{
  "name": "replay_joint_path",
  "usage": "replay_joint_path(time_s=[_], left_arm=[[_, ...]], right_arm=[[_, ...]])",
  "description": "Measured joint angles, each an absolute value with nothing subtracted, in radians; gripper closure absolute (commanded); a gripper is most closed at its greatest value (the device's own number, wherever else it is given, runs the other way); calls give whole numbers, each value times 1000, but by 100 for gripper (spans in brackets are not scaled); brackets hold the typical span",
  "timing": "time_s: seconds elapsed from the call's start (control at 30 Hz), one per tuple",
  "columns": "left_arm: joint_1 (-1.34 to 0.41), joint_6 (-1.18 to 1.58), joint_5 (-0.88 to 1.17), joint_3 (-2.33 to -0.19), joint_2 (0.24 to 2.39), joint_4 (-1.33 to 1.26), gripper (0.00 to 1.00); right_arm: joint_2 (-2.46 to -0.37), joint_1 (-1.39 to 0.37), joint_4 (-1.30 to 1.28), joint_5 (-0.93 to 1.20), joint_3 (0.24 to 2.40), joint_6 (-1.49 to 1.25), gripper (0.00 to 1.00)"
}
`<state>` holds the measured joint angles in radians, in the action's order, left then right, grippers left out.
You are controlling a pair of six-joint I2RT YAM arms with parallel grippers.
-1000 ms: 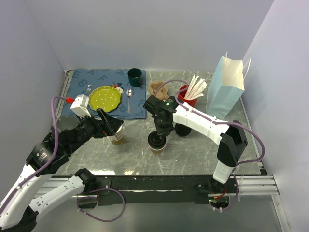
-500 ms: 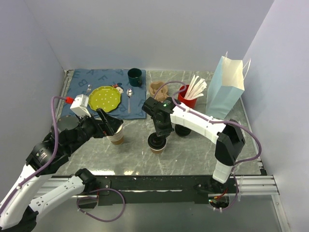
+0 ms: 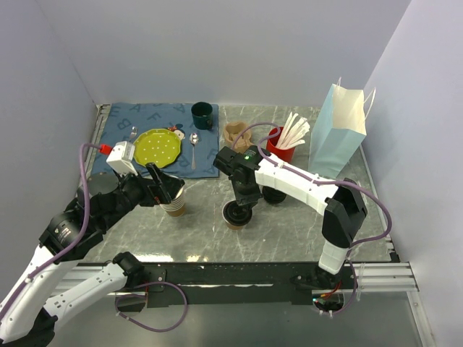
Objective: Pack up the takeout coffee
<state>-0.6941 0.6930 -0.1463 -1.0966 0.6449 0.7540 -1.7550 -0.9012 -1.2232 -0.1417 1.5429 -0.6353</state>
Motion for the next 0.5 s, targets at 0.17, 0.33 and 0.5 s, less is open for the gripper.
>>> replay_joint_path(time_s=[0.17,0.33,0.5], left_arm=[[-694,677,-147,-1098,652,754,2],[-694,669,-144,-1098,665,753,2],[-694,666,-143,-1098,667,752,2]], right_arm=[[-1755,-903,-1225,-142,1543,-635,90],[-1755,-904,-1223,-141,1547,-635,90],[-1757,-904,-1219,-143,1574,-634,90]])
